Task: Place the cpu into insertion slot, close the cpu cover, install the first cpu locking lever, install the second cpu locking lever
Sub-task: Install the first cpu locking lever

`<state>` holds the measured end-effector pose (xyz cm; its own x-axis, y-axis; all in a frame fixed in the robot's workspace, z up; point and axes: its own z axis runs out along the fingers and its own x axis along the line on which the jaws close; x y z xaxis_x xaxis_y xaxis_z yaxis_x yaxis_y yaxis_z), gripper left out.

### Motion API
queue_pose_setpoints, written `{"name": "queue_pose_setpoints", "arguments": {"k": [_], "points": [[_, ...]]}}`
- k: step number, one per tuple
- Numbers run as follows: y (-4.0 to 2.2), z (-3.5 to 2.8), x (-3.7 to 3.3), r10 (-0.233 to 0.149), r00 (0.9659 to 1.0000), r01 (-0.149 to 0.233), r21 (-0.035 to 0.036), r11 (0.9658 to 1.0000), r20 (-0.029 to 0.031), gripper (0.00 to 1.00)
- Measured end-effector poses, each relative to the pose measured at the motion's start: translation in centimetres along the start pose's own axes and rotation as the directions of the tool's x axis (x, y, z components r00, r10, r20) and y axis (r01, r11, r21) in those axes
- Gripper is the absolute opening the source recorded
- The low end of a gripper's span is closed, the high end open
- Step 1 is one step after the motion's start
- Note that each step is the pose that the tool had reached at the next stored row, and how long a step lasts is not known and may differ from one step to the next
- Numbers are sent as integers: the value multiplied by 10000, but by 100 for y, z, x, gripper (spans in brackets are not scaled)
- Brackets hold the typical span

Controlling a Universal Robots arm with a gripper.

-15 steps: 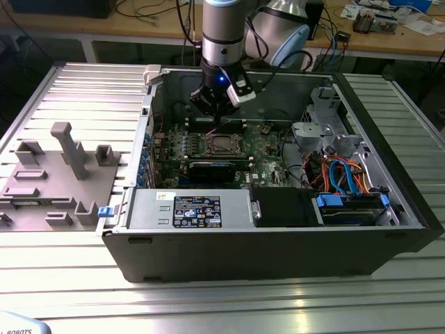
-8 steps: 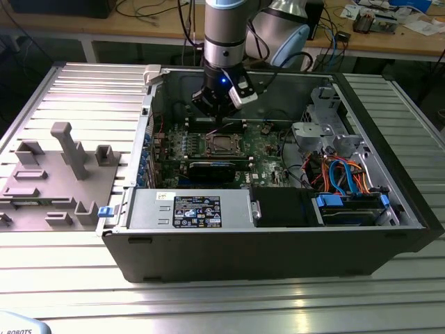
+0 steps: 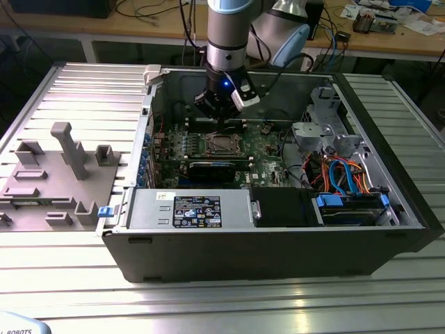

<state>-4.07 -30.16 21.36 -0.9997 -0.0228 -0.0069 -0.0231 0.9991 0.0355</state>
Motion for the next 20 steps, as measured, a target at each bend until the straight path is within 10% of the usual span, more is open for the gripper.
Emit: {"name": "queue_pose_setpoints", "arguments": {"k": [20], "points": [[-30,121,-112,-34,10000,34,31,10000,-5,11]]}}
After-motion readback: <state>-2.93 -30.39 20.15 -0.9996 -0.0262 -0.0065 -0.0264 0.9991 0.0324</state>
